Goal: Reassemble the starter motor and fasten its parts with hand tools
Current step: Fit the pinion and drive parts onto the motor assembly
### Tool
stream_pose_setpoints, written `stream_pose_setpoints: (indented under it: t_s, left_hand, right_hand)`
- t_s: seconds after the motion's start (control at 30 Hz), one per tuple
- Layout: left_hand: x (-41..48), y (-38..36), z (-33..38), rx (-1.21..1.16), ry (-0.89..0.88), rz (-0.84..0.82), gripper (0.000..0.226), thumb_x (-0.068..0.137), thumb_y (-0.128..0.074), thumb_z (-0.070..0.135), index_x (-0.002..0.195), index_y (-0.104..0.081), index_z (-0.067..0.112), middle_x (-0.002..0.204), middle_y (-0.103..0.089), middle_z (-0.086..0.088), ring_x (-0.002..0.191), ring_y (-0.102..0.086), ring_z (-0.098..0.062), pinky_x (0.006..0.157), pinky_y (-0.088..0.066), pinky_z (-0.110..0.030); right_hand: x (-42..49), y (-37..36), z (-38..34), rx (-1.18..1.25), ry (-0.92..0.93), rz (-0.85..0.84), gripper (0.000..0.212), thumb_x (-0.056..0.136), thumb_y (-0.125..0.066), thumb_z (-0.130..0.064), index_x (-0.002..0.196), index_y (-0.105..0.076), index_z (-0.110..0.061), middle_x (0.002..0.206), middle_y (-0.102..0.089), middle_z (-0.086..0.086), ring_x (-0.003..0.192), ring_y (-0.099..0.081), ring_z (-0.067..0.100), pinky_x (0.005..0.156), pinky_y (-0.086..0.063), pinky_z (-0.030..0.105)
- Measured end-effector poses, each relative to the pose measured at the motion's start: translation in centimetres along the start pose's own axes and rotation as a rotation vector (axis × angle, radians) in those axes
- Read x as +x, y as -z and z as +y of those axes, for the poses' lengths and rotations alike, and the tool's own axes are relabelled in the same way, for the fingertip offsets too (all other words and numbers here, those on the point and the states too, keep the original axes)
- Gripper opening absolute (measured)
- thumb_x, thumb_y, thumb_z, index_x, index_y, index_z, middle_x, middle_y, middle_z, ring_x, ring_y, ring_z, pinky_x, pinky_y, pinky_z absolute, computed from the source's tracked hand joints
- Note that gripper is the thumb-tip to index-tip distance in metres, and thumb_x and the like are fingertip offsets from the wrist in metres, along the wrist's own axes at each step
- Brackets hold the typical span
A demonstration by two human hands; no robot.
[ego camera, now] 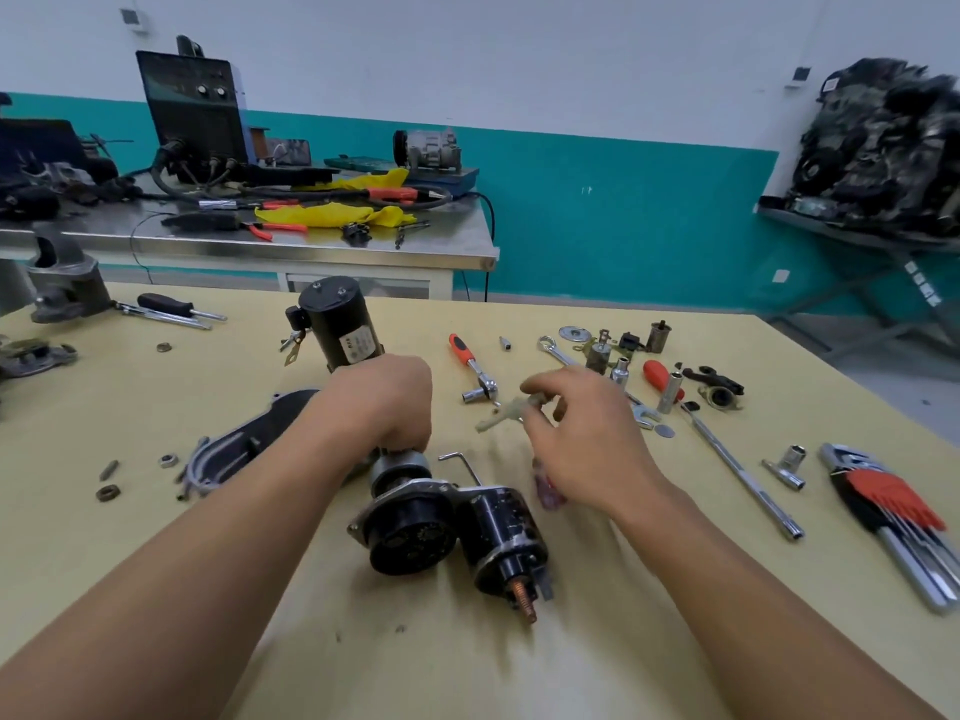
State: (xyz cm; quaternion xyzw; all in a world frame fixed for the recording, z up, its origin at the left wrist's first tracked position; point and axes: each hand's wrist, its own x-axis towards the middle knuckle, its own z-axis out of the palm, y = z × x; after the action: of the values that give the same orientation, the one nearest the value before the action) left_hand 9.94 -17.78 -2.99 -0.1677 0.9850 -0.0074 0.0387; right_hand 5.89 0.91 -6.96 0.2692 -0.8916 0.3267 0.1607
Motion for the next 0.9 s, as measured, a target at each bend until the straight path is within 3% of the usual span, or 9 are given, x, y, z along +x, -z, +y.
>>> stream_pose_setpoints:
  t_s: [0.1, 0.2, 0.37, 0.5, 0.6, 0.7, 0.8, 0.9]
  left_hand:
    - [0.0, -0.8, 0.3, -0.098, -0.015, 0.131, 0.029, 0.075, -0.08, 0.025, 0.093, -0.06, 0.016, 0.091, -0.064, -0.003, 0.079, -0.061, -0.024, 0.068, -0.053, -0.036]
    - [0.5, -1.8, 0.2, -0.296, -0.068, 0.257, 0.04, 0.076, -0.081, 0.024, 0.113, -0.067, 0.017, 0.105, -0.069, -0.006, 0.093, -0.065, -0.025, 0.08, -0.056, -0.037]
    - [-0.5, -2.4, -0.5, -0.867, -0.172, 0.404, 0.043, 0.073, -0.083, 0.007, 0.11, -0.069, 0.023, 0.093, -0.071, 0.007, 0.082, -0.069, -0.012, 0.079, -0.056, -0.028]
    - [-1.8, -1.5, -0.1, -1.275, -0.36, 0.332, 0.053, 0.075, -0.078, -0.007, 0.117, -0.064, 0.021, 0.099, -0.075, -0.002, 0.087, -0.075, -0.017, 0.077, -0.061, -0.029]
    - [-2.7, -1.3, 0.6, -1.29, -0.472, 0.226, 0.052, 0.077, -0.076, 0.003, 0.124, -0.063, 0.022, 0.101, -0.077, 0.001, 0.093, -0.074, -0.015, 0.084, -0.059, -0.032]
    - [-3.0, -1.0, 0.5, -1.178, -0.496, 0.188, 0.047, 0.086, -0.072, 0.004, 0.127, -0.06, 0.024, 0.096, -0.077, 0.002, 0.086, -0.068, -0.01, 0.089, -0.055, -0.046]
    - [-3.4, -0.6, -0.2, -1.128, -0.545, 0.075, 0.046, 0.092, -0.069, 0.014, 0.132, -0.053, 0.028, 0.096, -0.076, -0.005, 0.09, -0.066, -0.023, 0.096, -0.049, -0.056]
    - [-3.9, -0.6, -0.5, -1.081, -0.575, 0.02, 0.049, 0.092, -0.066, 0.022, 0.137, -0.047, 0.027, 0.11, -0.075, 0.0, 0.11, -0.065, -0.024, 0.103, -0.045, -0.055]
  right_hand:
    - [-0.1, 0.1, -0.6, 0.225, 0.046, 0.152, 0.034, 0.088, -0.07, -0.027, 0.121, -0.069, -0.02, 0.1, -0.066, -0.012, 0.088, -0.061, 0.0, 0.077, -0.051, 0.018]
    - [-0.5, -0.2, -1.1, 0.461, -0.023, 0.161, 0.037, 0.084, -0.076, -0.021, 0.119, -0.067, -0.023, 0.093, -0.067, -0.016, 0.089, -0.065, -0.003, 0.071, -0.054, 0.014]
    - [-0.4, -0.3, -1.1, 0.867, -0.101, 0.138, 0.041, 0.081, -0.08, -0.007, 0.115, -0.065, -0.022, 0.086, -0.071, -0.003, 0.078, -0.072, 0.01, 0.07, -0.057, 0.021]
    - [-0.4, -0.1, -0.9, 0.867, -0.045, 0.097, 0.048, 0.08, -0.081, -0.009, 0.123, -0.061, -0.021, 0.094, -0.075, -0.005, 0.082, -0.074, 0.016, 0.073, -0.06, 0.028]
    - [-0.3, 0.2, -0.7, 0.798, 0.011, 0.11, 0.036, 0.082, -0.079, -0.012, 0.113, -0.066, -0.029, 0.096, -0.076, -0.013, 0.09, -0.073, 0.012, 0.08, -0.06, 0.036]
    - [-0.1, 0.5, -0.2, 0.815, 0.03, 0.098, 0.033, 0.083, -0.078, -0.009, 0.106, -0.068, -0.031, 0.1, -0.077, -0.01, 0.099, -0.072, 0.009, 0.085, -0.057, 0.036]
    - [0.2, 1.0, -0.1, 0.898, 0.053, 0.033, 0.036, 0.085, -0.074, -0.005, 0.112, -0.066, -0.028, 0.103, -0.077, -0.005, 0.102, -0.072, 0.012, 0.084, -0.056, 0.024]
    - [0.3, 1.6, 0.1, 0.854, 0.083, -0.057, 0.047, 0.087, -0.073, -0.008, 0.125, -0.059, -0.032, 0.108, -0.076, -0.003, 0.107, -0.07, 0.014, 0.094, -0.054, 0.031]
